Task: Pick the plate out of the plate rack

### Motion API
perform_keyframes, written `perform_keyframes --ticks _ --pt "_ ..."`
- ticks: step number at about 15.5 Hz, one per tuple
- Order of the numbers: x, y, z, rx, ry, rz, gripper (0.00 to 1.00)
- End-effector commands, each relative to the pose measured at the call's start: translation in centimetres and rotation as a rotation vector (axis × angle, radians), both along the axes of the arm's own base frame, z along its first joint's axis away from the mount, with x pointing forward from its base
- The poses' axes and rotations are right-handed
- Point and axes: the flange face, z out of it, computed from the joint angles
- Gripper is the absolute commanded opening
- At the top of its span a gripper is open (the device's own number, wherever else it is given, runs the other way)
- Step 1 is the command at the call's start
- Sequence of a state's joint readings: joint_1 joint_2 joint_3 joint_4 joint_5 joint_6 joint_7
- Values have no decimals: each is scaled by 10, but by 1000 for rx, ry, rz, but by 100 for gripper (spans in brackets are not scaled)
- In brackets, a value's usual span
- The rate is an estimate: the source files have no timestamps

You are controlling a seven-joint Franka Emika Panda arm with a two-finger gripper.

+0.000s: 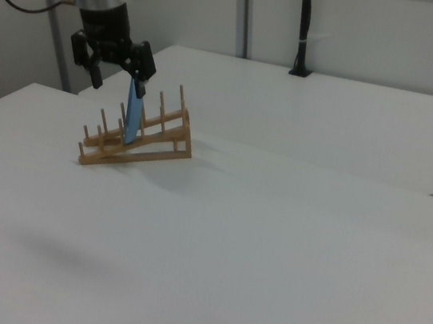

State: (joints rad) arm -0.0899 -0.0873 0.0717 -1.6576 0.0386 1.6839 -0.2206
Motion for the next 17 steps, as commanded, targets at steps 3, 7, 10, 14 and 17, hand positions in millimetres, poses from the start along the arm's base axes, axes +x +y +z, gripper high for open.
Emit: perform_keyframes --ticks 3,7,10,14,17 --pt "42 21 -11 -43 -104 15 100" --pt "78 79 -36 -152 -247 -70 100" --pt "96 116 -57 -115 -323 -29 100" --pt "118 160 -66 -59 -411 -87 100" --pt "133 189 -87 -30 -504 -168 97"
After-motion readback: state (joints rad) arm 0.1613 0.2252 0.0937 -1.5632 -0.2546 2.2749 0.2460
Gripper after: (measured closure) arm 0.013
